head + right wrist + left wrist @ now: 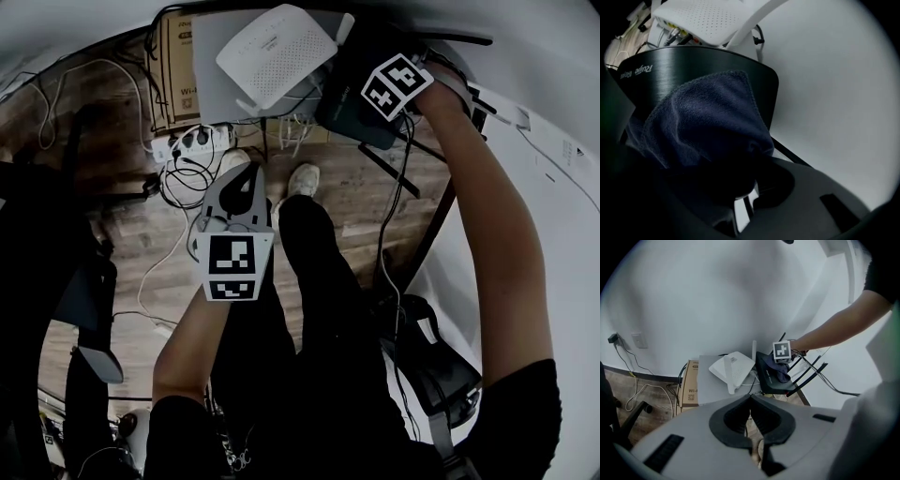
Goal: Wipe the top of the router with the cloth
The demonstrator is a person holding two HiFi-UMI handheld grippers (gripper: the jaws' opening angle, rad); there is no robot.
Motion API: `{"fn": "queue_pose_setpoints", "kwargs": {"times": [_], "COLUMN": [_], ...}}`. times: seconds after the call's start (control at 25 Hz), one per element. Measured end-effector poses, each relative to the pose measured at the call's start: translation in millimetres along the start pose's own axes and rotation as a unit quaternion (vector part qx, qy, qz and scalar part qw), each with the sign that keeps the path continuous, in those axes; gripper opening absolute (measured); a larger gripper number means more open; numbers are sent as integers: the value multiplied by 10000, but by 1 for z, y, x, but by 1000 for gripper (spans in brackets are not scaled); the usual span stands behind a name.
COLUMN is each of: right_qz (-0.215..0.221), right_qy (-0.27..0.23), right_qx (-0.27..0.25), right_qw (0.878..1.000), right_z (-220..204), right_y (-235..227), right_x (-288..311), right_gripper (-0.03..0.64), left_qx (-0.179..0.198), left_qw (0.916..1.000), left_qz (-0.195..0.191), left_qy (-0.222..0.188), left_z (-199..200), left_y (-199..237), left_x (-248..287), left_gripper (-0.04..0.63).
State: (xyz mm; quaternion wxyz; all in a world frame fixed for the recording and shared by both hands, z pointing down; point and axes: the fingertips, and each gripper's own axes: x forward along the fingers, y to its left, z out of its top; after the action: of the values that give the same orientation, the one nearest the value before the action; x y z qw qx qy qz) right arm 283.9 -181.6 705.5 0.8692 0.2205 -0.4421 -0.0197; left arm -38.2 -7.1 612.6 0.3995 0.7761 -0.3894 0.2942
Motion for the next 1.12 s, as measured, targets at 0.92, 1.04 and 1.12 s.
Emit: {"fn": "queue_pose_setpoints", "kwargs": {"times": [0.92, 1.04, 1.12], "right_qz": [-100, 200, 368], "right_qy": [-2131, -2313, -2472], "right_qx": [-342, -418, -455], "right_qw": [9764, 9718, 9672], "right_z": [86, 83, 83], "right_y": [-5, 11, 23], "right_x": [-60, -69, -76], "right_gripper": [20, 20, 20], "left_qx": [-154, -119, -119], "left_qw": [9996, 9997, 9997], "left_qz": [235, 211, 216], "left_qy": [-51, -73, -85], "left_z": [-1, 4, 6], "left_y": [3, -2, -4], "left_x": [1, 3, 5], "left_gripper": [3, 3, 3]}}
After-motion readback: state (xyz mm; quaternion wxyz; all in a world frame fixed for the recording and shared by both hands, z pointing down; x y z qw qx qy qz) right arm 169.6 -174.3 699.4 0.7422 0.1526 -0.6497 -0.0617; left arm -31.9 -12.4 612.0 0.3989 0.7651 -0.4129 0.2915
